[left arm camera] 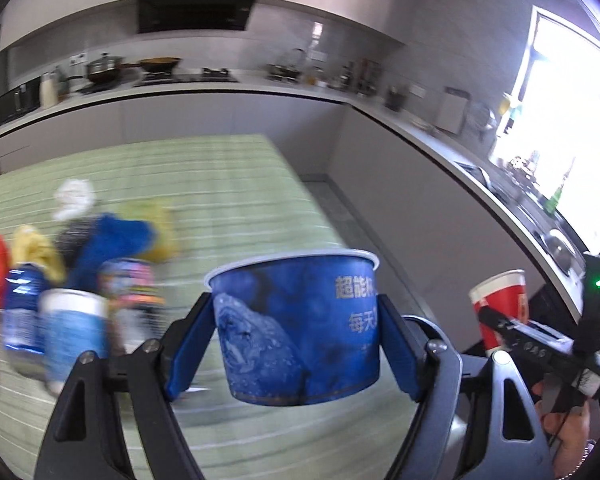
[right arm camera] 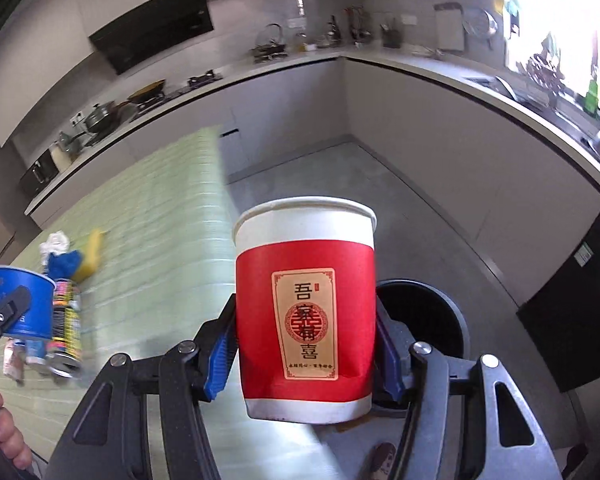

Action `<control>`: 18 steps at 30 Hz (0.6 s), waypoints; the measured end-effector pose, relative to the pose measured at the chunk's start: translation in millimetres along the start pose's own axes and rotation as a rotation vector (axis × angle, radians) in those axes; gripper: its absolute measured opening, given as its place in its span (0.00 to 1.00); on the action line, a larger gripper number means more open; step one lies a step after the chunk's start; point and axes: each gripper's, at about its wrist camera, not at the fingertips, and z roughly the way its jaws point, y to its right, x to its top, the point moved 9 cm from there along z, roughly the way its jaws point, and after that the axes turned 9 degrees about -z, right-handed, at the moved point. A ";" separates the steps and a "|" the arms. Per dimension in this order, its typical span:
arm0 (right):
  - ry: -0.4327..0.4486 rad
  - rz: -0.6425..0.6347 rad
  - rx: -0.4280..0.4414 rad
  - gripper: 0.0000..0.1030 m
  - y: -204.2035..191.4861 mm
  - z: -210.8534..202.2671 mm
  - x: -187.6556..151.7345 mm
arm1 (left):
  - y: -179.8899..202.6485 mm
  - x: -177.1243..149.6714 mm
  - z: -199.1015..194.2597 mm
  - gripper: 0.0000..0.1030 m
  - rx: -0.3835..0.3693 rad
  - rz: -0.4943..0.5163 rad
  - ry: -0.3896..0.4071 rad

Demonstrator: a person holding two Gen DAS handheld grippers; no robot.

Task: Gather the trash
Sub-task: 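Carry both cups over the black bucket and open both tools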

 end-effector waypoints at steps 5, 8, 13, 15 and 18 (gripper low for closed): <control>-0.068 -0.028 0.018 0.60 85.8 29.6 -14.4 | 77.5 -26.1 47.3 0.76 -0.011 -0.015 -0.060; -0.122 -0.024 0.055 0.60 118.4 49.5 -23.2 | 110.5 -38.4 72.2 0.76 -0.013 -0.017 -0.098; -0.203 -0.032 0.109 0.60 142.2 90.5 -45.3 | 151.4 -64.9 110.5 0.76 -0.006 0.015 -0.171; -0.235 -0.038 0.123 0.60 147.2 107.1 -56.8 | 162.5 -79.1 125.0 0.77 0.002 0.030 -0.209; -0.292 -0.049 0.161 0.63 149.4 131.7 -74.4 | 171.9 -97.7 143.3 0.77 0.019 0.034 -0.271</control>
